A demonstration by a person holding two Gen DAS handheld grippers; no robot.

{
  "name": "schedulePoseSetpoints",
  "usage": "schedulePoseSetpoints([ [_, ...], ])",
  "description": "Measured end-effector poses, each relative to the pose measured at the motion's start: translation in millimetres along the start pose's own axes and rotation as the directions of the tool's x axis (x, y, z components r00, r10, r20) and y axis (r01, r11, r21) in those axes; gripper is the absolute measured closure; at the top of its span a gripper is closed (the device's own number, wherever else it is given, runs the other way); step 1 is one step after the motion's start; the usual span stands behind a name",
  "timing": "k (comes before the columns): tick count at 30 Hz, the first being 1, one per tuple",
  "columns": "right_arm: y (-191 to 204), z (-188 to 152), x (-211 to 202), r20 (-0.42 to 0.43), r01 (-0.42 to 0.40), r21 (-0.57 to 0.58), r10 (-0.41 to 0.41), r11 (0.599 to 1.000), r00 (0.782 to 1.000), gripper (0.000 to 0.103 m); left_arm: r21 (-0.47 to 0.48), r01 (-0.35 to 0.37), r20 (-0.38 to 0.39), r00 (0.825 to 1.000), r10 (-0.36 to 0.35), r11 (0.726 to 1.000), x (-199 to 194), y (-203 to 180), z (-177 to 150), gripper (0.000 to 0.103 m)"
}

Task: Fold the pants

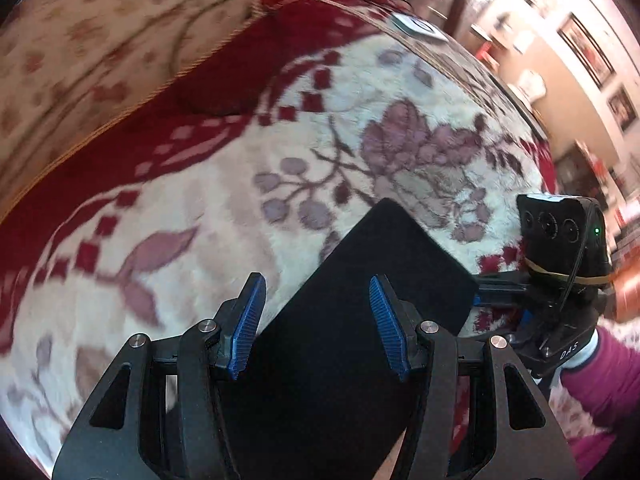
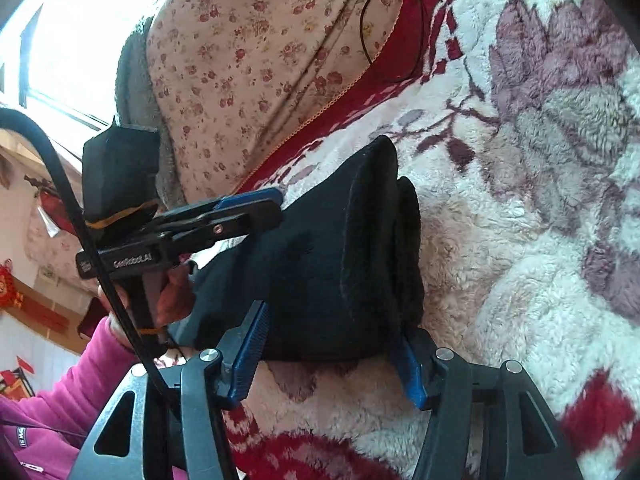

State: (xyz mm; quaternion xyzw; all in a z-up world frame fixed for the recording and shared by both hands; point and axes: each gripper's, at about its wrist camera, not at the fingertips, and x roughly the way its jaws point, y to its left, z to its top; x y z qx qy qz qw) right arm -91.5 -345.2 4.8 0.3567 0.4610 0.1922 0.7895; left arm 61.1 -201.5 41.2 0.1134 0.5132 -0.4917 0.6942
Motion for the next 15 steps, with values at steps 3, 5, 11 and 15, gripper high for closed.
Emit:
schedulePoseSetpoints([
  [3,-2.9,-1.6,-2.4,-0.001,-0.029,0.016,0.029,0.999,1.000,0.046,0.057,0.050,-0.039,0.998,-0.047,0.997,12.3,-1.1,10.3,0.049],
  [5,-4.6,-2.9,-4.0,0.000,-0.044,0.029,0.044,0.999,0.999,0.046,0.086,0.088,-0.079,0.994,-0.081,0.992,23.0,-3.0,17.1,0.049],
  [11,-2.2,-4.5,-2.8,-0.005,-0.064,0.004,0.064,0.998,0.998,0.035,0.121,0.139,-0.180,0.977,-0.116,0.983,51.6,-4.7,34.4,0.049],
  [15,-0.4,-3.8,-0.8,-0.016,-0.074,-0.009,0.074,0.997,0.997,0.033,0.170,0.178,-0.235,0.962,-0.136,0.969,62.3,-15.2,39.9,0.032],
])
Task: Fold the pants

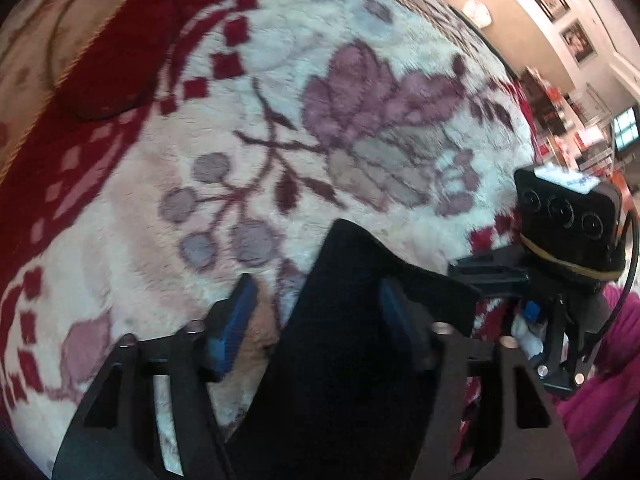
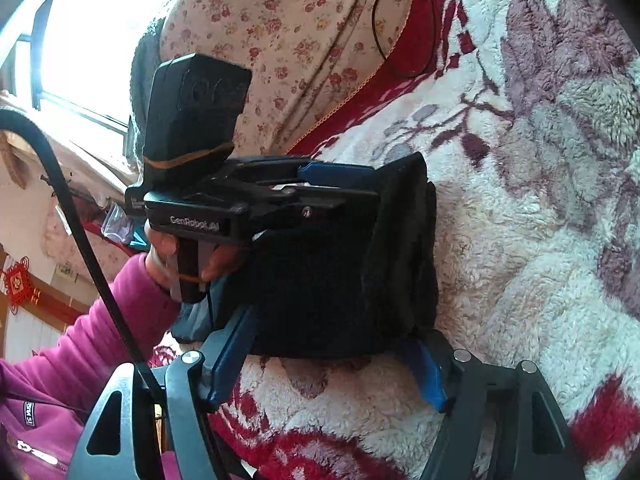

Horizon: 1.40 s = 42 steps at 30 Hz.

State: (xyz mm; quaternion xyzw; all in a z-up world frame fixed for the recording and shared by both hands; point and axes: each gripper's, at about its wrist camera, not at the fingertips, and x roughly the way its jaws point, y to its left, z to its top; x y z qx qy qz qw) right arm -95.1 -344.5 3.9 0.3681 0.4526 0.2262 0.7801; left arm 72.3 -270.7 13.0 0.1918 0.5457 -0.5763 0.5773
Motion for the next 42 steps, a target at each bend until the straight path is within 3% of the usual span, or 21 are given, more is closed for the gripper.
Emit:
schedulePoseSetpoints([
  [5,-1.9,1.2,-0.4,-0.005,-0.020,0.005,0.020,1.000,1.000,0.033,0.076,0.013,-0.058,0.998,-0.008,0.997,2.9,-9.9,3.0,0.031],
  [9,-2.3,0.7,-0.1,-0.005,-0.025,-0.001,0.025,1.000,1.000,0.035,0.085,0.018,-0.044,0.999,-0.014,0.996,8.7,-11.2,4.8,0.031],
  [10,-1.5,0.3,0.2,-0.004,-0.022,-0.005,0.022,1.000,1.000,0.041,0.101,-0.003,-0.036,0.999,0.006,0.995,12.1,-14.6,4.8,0.034],
  [12,-0.6,-0.4,4.0,0.001,0.010,-0.008,-0.010,1.000,1.000,0.076,0.153,-0.062,-0.014,0.998,0.065,0.986,15.2,-23.6,2.9,0.046],
  [14,4.4,-2.7,13.4,-0.004,0.034,-0.032,-0.034,0.999,0.999,0.082,0.158,-0.042,0.003,0.999,0.042,0.987,15.2,-28.9,3.9,0.073],
  [15,7.4,-3.3,16.0,0.000,0.034,-0.047,-0.034,0.998,0.999,0.085,0.152,-0.024,0.008,1.000,0.023,0.988,15.0,-30.7,3.9,0.081],
  [19,17.9,-2.7,12.5,0.036,0.033,-0.080,-0.030,0.996,0.999,0.089,0.151,-0.049,0.059,0.997,0.041,0.987,6.4,-36.8,-0.1,0.090],
  [22,30.3,-1.2,3.6,0.081,0.010,-0.106,-0.001,0.994,0.997,0.090,0.125,-0.037,0.122,0.992,0.021,0.991,-15.0,-39.8,-6.4,0.091],
  [26,55.7,7.0,-2.1,0.115,-0.005,-0.166,0.024,0.986,0.993,0.092,0.077,-0.043,0.222,0.975,0.025,0.996,-58.5,-37.4,-18.6,0.092],
  [33,121.9,19.9,4.0,0.124,-0.045,-0.311,0.088,0.949,0.988,0.092,-0.027,-0.067,0.386,0.920,0.072,0.997,-147.4,-19.0,-69.0,0.092],
  [35,139.4,20.2,13.3,0.100,-0.067,-0.351,0.109,0.934,0.989,0.092,-0.060,-0.086,0.426,0.899,0.103,0.995,-170.1,-15.6,-93.9,0.092],
  [42,192.1,7.8,83.6,-0.072,-0.153,-0.459,0.135,0.875,0.988,0.092,-0.238,-0.089,0.469,0.861,0.194,0.967,-199.4,11.7,-180.3,0.092],
])
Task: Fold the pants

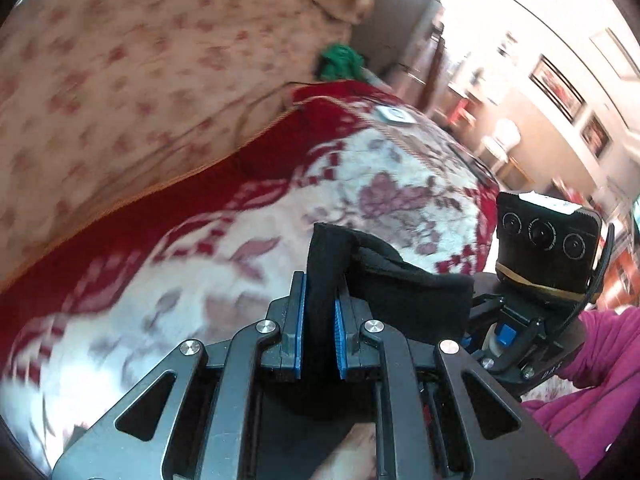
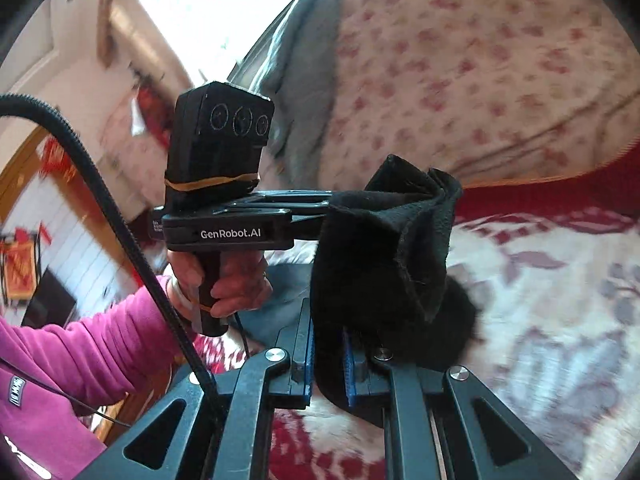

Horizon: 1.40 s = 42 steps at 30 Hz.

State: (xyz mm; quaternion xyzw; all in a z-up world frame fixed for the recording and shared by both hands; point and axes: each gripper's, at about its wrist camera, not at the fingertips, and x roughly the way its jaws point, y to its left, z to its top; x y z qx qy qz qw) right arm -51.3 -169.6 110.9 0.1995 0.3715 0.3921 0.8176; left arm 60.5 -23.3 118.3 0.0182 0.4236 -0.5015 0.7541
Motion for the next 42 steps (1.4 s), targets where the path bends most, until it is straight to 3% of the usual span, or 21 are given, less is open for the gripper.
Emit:
schedulePoseSetpoints([
  [4,11.8,-4.1,53.1,-0.099,0.011,-0.068,-0.018,0.998,0.995,0.091,-0.151,-0.073,0.013,0.997,0.076,0.986,-22.3,42.6,-42.4,0.092],
  [9,19.7,-18.0,110.7,-0.185,0.010,-0.100,-0.029,0.995,0.982,0.079,-0.332,-0.195,0.011,0.978,0.210,0.923,-53.4,93.5,-89.6,0.092],
  [14,34.5,-16.5,132.0,-0.275,-0.140,-0.077,0.114,0.987,0.955,0.079,-0.432,-0.218,0.084,0.957,0.279,0.875,-100.9,106.8,-117.0,0.092],
  [15,39.2,-17.2,129.9,-0.283,-0.134,-0.101,0.101,0.986,0.954,0.079,-0.440,-0.215,0.096,0.954,0.283,0.872,-107.9,105.1,-119.4,0.092],
  [17,41.8,-13.7,114.0,-0.244,-0.104,-0.132,0.069,0.986,0.967,0.079,-0.442,-0.212,0.125,0.947,0.295,0.871,-118.6,95.8,-122.1,0.092],
  [20,28.1,-2.8,80.1,-0.137,-0.065,-0.074,0.055,0.995,0.989,0.078,-0.420,-0.229,0.126,0.944,0.306,0.878,-121.2,76.6,-122.3,0.092],
  [23,-5.7,7.6,46.6,-0.063,0.058,0.000,-0.058,0.998,0.996,0.051,-0.412,-0.222,0.108,0.951,0.289,0.884,-112.0,58.3,-121.9,0.092],
  [26,-44.5,8.0,35.4,-0.066,0.155,0.085,-0.150,0.984,0.987,0.051,-0.400,-0.219,0.089,0.957,0.275,0.890,-99.4,40.9,-121.4,0.068],
  [27,-55.7,6.9,35.1,-0.075,0.171,0.112,-0.164,0.979,0.984,0.050,-0.396,-0.224,0.098,0.954,0.283,0.891,-94.8,35.3,-121.0,0.057],
  [28,-66.2,5.2,35.9,-0.083,0.184,0.144,-0.173,0.972,0.981,0.050,-0.402,-0.235,0.105,0.948,0.299,0.885,-90.2,31.5,-121.3,0.054],
  [31,-100.7,0.5,46.8,-0.099,0.134,0.279,-0.110,0.951,0.989,0.050,-0.470,-0.274,0.071,0.936,0.346,0.839,-73.9,35.0,-123.5,0.054],
  [35,-111.3,-3.6,67.4,-0.113,0.050,0.305,-0.016,0.951,0.993,0.050,-0.546,-0.339,0.000,0.915,0.405,0.766,-55.4,50.4,-130.7,0.054],
  [36,-116.1,-3.7,76.7,-0.135,0.057,0.326,-0.013,0.944,0.991,0.057,-0.578,-0.370,-0.039,0.903,0.429,0.727,-50.7,57.7,-133.5,0.054],
  [38,-116.2,-2.6,77.3,-0.097,0.016,0.368,0.021,0.930,0.995,0.067,-0.635,-0.380,-0.086,0.900,0.427,0.673,-45.1,69.1,-139.3,0.054],
  [39,-105.6,3.7,73.8,-0.073,0.015,0.320,0.009,0.947,0.997,0.073,-0.648,-0.377,-0.085,0.900,0.428,0.662,-45.6,70.0,-140.7,0.054],
  [42,-73.5,8.9,62.4,-0.089,0.089,0.172,-0.075,0.981,0.993,0.074,-0.624,-0.421,-0.098,0.878,0.468,0.659,-44.3,62.7,-140.2,0.054],
])
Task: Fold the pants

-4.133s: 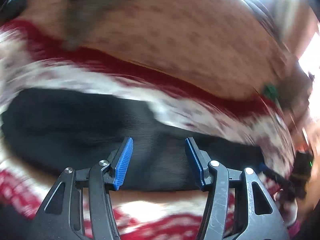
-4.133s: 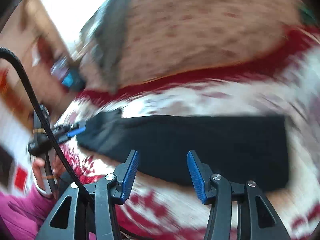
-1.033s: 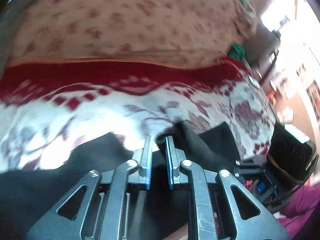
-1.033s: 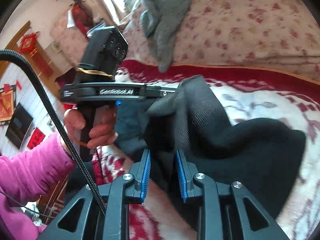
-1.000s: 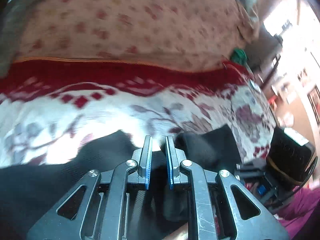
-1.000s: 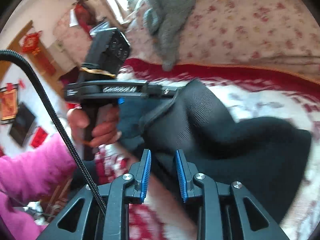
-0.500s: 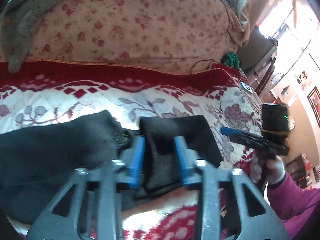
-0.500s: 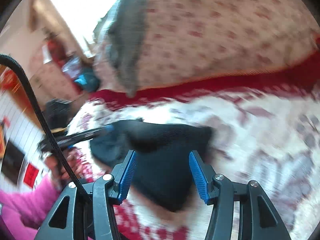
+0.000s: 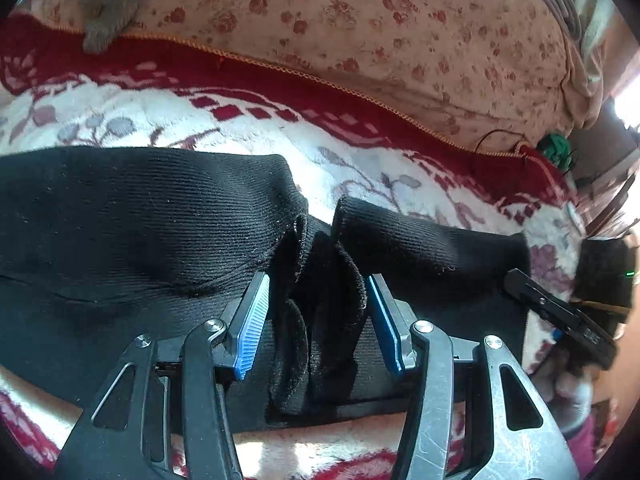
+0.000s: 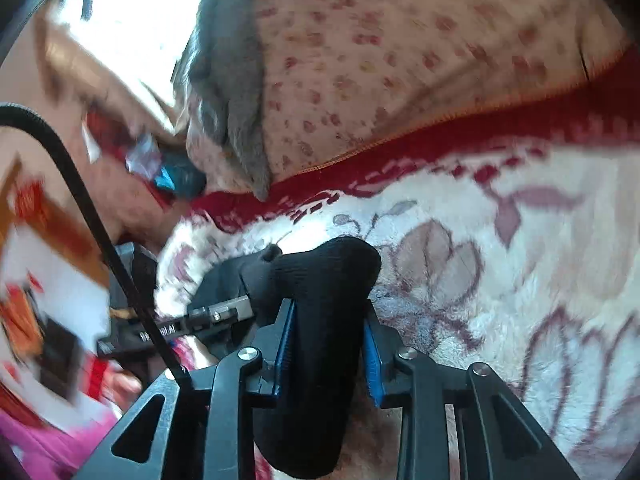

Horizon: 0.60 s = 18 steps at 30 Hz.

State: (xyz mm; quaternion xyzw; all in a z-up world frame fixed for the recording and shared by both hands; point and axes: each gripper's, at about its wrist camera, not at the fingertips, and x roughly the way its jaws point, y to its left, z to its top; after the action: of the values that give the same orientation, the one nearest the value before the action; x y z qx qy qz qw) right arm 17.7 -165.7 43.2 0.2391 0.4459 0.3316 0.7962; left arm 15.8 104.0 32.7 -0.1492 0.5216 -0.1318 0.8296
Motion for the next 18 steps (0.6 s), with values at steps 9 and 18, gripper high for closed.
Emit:
schedulePoseSetpoints([
  [9,-5.2,-14.4,2.9,-0.012,0.274,-0.045,-0.275,0.961,0.961,0.054,0.010,-0.042,0.079,0.996,0.041,0.999,-4.9,-2.3,-13.2,0.054],
  [18,43.3,4.2,-37.0,0.085,0.225,-0.094,-0.217,0.970,0.972,0.054,-0.077,-0.133,0.144,0.979,0.143,0.988,-42.8,30.7,-24.8,0.054],
])
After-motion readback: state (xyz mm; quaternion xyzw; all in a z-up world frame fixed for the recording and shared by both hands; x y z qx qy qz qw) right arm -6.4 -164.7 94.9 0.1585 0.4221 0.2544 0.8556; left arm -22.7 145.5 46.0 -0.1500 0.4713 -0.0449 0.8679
